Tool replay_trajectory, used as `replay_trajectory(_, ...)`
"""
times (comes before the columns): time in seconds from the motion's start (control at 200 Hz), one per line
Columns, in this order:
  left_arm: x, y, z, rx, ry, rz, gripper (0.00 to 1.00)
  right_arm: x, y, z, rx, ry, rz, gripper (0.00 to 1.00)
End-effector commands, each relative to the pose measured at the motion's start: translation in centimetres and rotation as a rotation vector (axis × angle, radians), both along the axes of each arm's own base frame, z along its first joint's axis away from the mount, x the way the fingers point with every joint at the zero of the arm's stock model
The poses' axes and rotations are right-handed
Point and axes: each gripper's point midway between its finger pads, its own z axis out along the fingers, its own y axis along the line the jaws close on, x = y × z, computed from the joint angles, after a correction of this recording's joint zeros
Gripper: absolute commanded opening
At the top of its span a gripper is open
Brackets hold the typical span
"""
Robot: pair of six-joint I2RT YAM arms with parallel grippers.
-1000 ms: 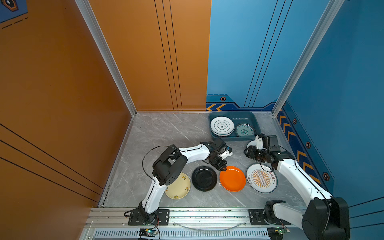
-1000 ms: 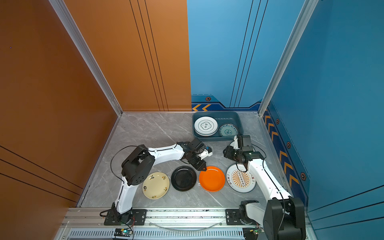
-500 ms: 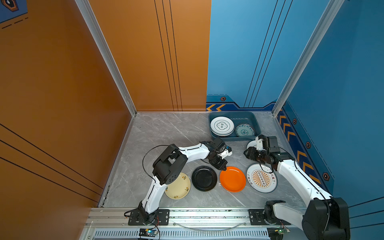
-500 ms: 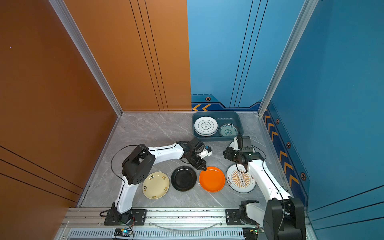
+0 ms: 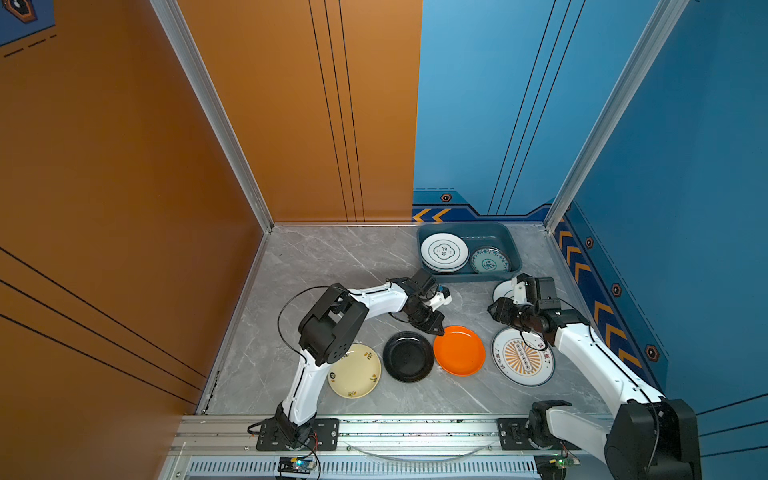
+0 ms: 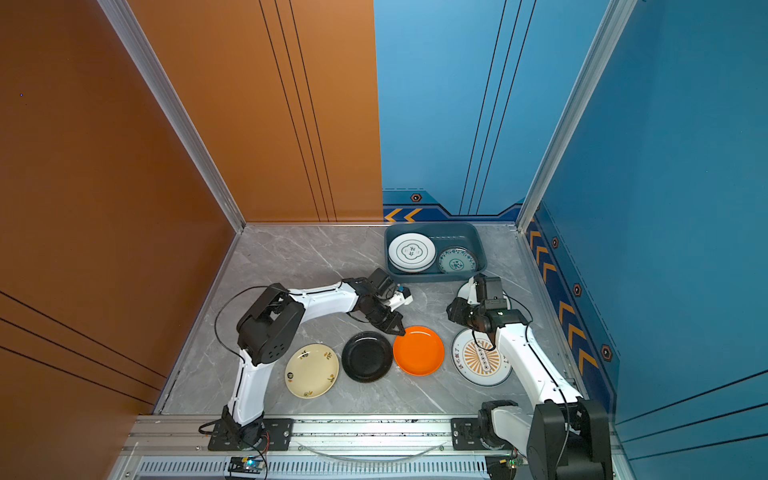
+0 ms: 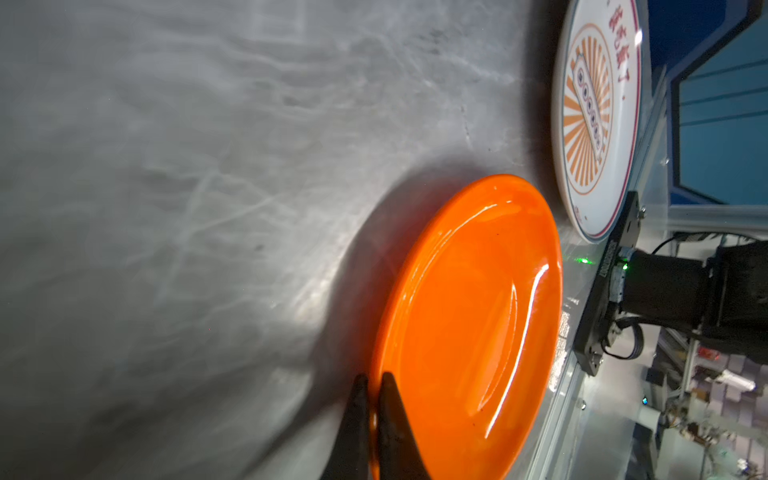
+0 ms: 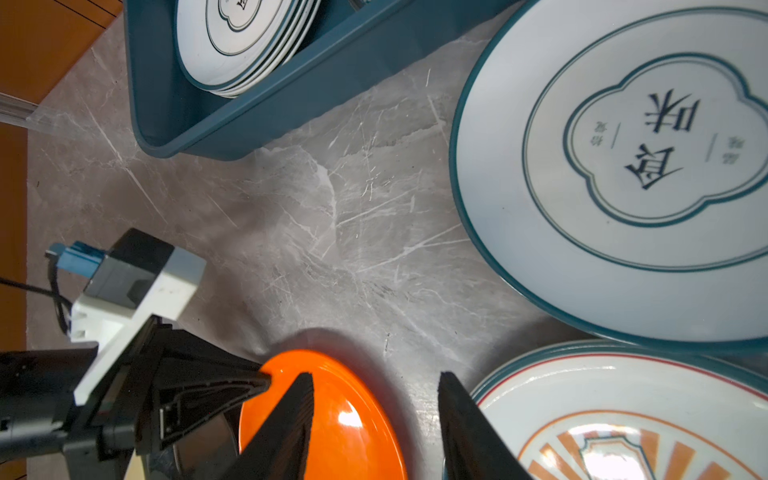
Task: Place the plates into the plastic bin on the countertop
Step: 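Tilt the orange plate up with the left gripper while the right gripper grasps its rim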
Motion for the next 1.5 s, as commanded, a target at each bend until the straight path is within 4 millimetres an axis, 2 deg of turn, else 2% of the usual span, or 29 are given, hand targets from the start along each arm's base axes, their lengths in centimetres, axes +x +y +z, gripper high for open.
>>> replay_trajectory(0.0,1.8,1.9,1.3,-0.024,0.01,0.099,0.0,0.2,0.6,0.7,0.055,-0.043,0.014,0.52)
replay_trajectory(0.185,3.5,3.8,2.8,-0.057,0.008,0.183,0.0,0.3,1.9,0.9,0.133,-0.074,0.053,0.55)
replay_trajectory(0.461,5.0,4.8,5.3,-0.162,0.023,0.275,0.0,0.7,4.8,0.7,0.332,-0.129,0.139,0.68)
replay_trajectory(0.511,5.1,4.9,5.8,-0.18,0.023,0.284,0.0,0.6,5.1,0.5,0.348,-0.123,0.148,0.74)
replay_trajectory(0.766,5.6,5.2,8.2,-0.218,0.008,0.304,0.0,0.9,6.3,0.5,0.42,-0.114,0.182,0.75)
replay_trajectory(0.981,5.9,5.0,9.4,-0.236,-0.002,0.304,0.0,0.7,7.3,0.4,0.451,-0.103,0.214,0.71)
replay_trajectory(1.121,6.1,4.6,10.1,-0.247,-0.006,0.304,0.0,0.8,8.1,0.6,0.474,-0.106,0.234,0.65)
replay_trajectory(1.306,5.9,3.9,11.1,-0.261,-0.019,0.294,0.0,1.1,8.7,0.0,0.489,-0.087,0.242,0.57)
replay_trajectory(1.492,5.7,3.2,11.9,-0.268,-0.028,0.291,0.0,1.8,9.6,0.5,0.531,-0.094,0.257,0.43)
